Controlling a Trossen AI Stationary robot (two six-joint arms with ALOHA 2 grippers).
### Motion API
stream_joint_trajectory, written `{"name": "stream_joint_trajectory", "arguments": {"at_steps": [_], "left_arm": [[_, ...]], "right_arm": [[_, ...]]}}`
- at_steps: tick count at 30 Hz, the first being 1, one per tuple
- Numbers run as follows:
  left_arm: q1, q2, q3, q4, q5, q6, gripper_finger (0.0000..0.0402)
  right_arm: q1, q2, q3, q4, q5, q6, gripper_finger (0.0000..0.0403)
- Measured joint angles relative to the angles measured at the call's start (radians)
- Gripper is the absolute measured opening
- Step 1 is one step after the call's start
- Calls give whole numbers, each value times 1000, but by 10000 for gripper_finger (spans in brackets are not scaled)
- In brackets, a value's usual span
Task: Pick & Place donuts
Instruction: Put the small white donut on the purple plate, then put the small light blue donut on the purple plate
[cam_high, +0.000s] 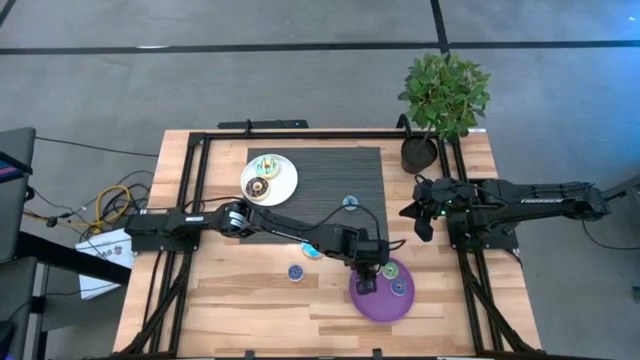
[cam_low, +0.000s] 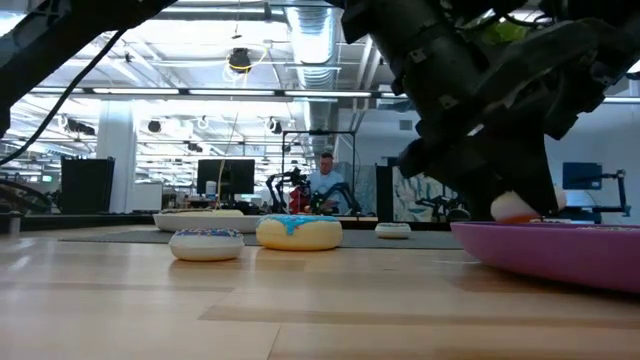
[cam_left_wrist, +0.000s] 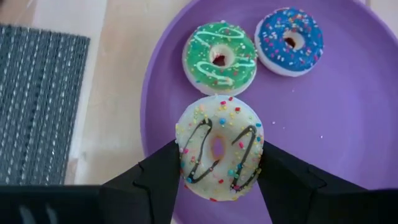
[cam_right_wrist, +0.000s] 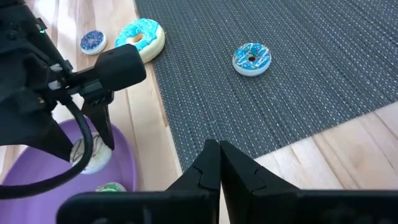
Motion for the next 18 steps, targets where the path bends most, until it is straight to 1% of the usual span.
{"name": "stream_joint_trajectory", "arguments": {"at_steps": [5, 8, 18], "left_arm": [[0, 0, 0, -1, -19, -25, 188], [0, 0, 0, -1, -29, -25, 195], [0, 0, 0, -3, -28, -25, 261]], "right_arm": [[0, 0, 0, 0, -2, 0, 0], [0, 0, 0, 0, -3, -1, 0], [0, 0, 0, 0, -4, -9, 0]]}}
